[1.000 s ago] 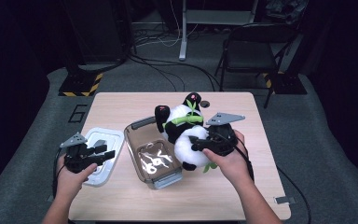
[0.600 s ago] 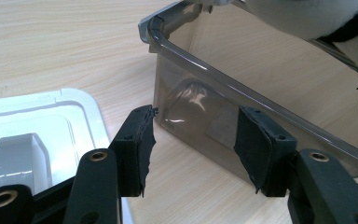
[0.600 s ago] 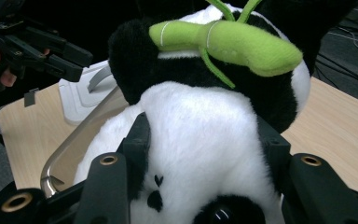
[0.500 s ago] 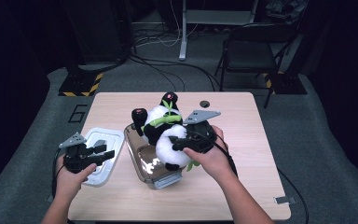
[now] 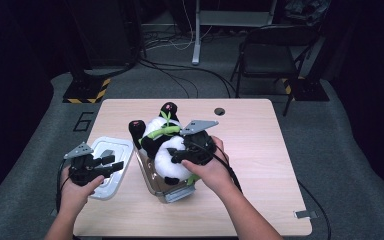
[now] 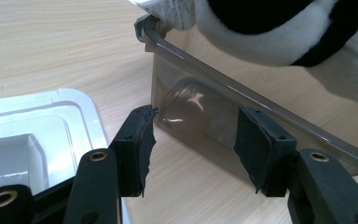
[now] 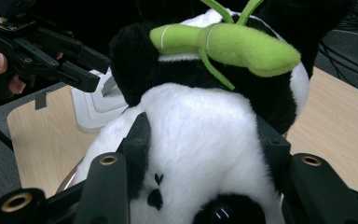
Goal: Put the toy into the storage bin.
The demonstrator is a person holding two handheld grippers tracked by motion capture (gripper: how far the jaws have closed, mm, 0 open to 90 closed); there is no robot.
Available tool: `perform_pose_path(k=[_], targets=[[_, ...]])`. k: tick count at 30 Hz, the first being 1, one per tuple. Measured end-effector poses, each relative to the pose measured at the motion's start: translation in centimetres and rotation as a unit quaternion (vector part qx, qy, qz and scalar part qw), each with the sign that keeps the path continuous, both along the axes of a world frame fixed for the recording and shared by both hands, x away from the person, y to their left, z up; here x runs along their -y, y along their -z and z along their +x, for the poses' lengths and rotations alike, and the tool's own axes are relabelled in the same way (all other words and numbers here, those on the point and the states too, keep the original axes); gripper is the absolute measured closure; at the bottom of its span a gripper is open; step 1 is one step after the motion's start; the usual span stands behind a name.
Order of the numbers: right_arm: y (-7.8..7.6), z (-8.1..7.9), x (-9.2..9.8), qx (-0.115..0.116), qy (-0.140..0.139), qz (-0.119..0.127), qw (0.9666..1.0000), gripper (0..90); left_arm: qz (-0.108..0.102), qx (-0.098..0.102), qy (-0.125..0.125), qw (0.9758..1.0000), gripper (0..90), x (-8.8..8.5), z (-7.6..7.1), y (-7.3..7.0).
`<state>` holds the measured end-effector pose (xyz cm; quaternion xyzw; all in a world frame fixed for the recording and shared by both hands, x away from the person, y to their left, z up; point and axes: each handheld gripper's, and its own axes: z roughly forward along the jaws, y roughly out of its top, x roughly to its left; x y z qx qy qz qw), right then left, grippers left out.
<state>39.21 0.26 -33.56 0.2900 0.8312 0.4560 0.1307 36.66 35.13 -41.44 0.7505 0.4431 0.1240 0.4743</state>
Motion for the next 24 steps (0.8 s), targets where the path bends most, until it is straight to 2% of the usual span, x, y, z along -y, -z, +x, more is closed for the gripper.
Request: perform_pose_path(k=[6, 17, 24], targets=[[0.7, 0.1, -0.9, -0.010, 0.010, 0.005, 0.9999, 50.7, 0.000, -0.006, 0.002, 1.0000, 46.8, 0.0, 0.0, 0.1], [2.4, 0.4, -1.5, -0.013, 0.017, 0.002, 0.9998, 50.7, 0.000, -0.005, -0.001, 1.0000, 46.8, -0.1, 0.1, 0.2], [2.9, 0.4, -1.7, -0.012, 0.019, -0.001, 0.9997, 50.8, 0.002, -0.007, 0.001, 1.0000, 46.8, -0.1, 0.2, 0.3]])
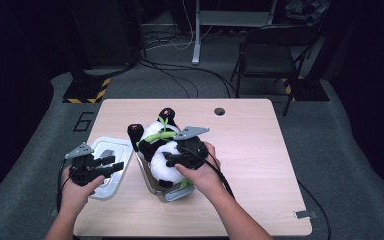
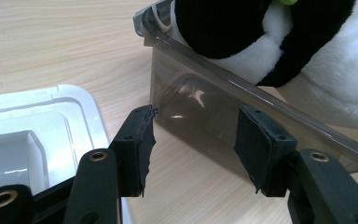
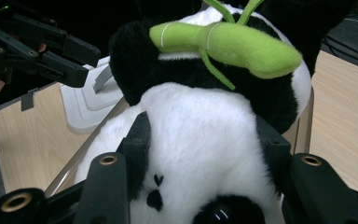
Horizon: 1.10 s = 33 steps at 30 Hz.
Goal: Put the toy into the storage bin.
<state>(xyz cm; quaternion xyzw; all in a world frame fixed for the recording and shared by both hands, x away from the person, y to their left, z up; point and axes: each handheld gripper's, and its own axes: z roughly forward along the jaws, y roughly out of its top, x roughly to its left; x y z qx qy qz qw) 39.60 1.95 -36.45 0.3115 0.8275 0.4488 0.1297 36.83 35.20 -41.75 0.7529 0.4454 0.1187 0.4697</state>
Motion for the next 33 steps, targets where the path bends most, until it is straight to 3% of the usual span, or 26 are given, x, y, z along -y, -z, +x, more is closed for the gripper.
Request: perform_pose_path(k=[13, 33], targets=[[-0.2, -0.3, -0.1, -0.017, 0.010, -0.022, 0.9996, 51.2, 0.001, -0.001, 0.001, 1.0000, 46.8, 0.1, 0.0, 0.0], [1.3, 0.6, -0.2, -0.049, 0.002, -0.021, 0.9986, 51.9, 0.000, -0.002, -0.003, 1.0000, 46.8, -0.2, 0.1, 0.1]])
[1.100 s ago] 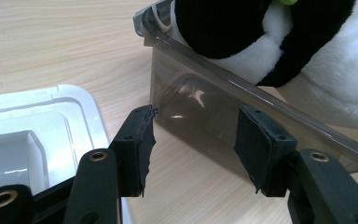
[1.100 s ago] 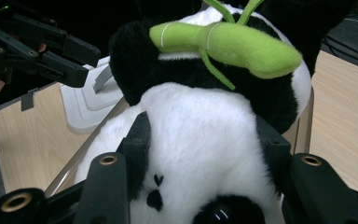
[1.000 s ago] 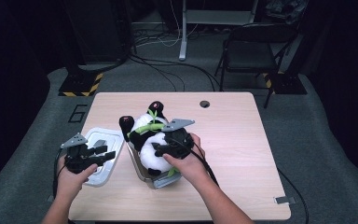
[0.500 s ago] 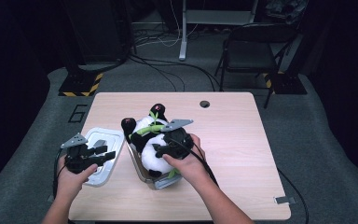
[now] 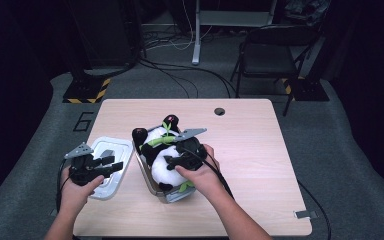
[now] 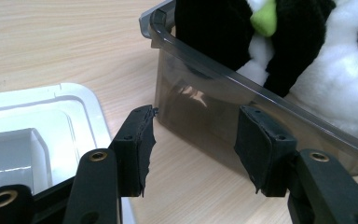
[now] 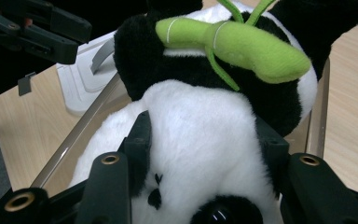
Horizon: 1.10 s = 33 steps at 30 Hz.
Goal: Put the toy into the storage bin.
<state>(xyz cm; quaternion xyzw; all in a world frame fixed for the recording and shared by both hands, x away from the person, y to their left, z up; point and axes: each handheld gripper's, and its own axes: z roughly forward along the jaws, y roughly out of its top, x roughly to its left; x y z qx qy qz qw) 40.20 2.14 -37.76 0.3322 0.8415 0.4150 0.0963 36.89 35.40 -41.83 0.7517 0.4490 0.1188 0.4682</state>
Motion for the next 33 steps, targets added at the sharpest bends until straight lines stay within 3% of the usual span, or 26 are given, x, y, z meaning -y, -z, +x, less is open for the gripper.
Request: perform_pose_path(k=[15, 22, 29, 33], targets=[[1.9, 0.2, -0.8, -0.012, -0.031, -0.023, 0.9992, 52.4, -0.002, 0.002, -0.001, 1.0000, 46.8, 0.0, 0.0, 0.0], [2.1, 0.3, -0.6, -0.033, -0.038, -0.014, 0.9987, 53.3, 0.000, 0.001, -0.001, 1.0000, 46.8, 0.0, 0.0, 0.0], [2.5, 0.2, -0.6, -0.039, -0.044, -0.018, 0.9981, 53.9, -0.006, 0.011, -0.009, 0.9999, 46.7, 0.1, 0.2, -0.3], [2.5, -0.2, -0.4, -0.043, -0.047, -0.020, 0.9978, 53.7, -0.015, 0.024, -0.018, 0.9994, 44.5, 0.4, 0.8, -1.2]])
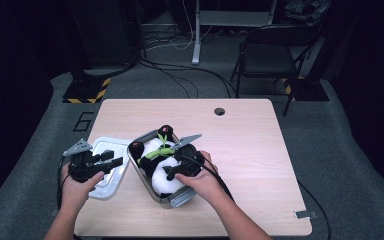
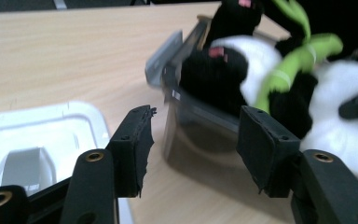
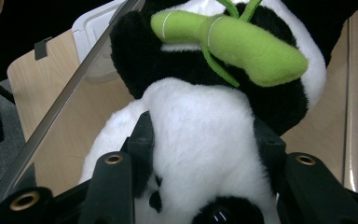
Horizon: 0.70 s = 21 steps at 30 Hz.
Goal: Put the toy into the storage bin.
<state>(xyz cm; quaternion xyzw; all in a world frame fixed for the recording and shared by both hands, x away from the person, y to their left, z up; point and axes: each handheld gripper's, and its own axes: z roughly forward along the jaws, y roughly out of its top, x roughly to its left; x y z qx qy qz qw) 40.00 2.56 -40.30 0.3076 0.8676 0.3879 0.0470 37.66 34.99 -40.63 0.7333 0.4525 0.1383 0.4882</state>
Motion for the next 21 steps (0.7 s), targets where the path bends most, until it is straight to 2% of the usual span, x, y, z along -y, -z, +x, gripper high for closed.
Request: perform_pose_path(k=[2, 7, 9, 13, 18, 21], targets=[[0.0, -0.1, 0.0, 0.002, -0.004, -0.001, 1.0000, 53.6, -0.003, 0.011, -0.006, 0.9999, 43.5, 0.6, 0.6, -0.4], [0.0, -0.3, 0.1, 0.004, -0.007, -0.001, 1.0000, 53.2, 0.007, 0.011, -0.003, 0.9999, 43.2, 1.7, 2.1, -0.9], [0.0, -0.3, 0.1, 0.004, -0.009, -0.001, 1.0000, 53.0, 0.000, 0.013, -0.003, 0.9999, 43.2, 1.9, 2.5, -1.1], [0.1, -0.3, 0.2, 0.005, -0.008, 0.003, 0.9999, 52.2, -0.016, 0.015, -0.024, 0.9995, 43.2, 2.3, 3.6, -0.8], [0.2, -0.3, 0.3, 0.008, -0.012, 0.004, 0.9999, 51.9, -0.011, 0.009, -0.028, 0.9995, 42.4, 2.6, 4.4, -0.1], [0.3, -0.3, 0.2, 0.005, -0.015, 0.000, 0.9999, 51.8, 0.004, 0.005, -0.025, 0.9997, 42.3, 2.8, 4.5, 0.1]])
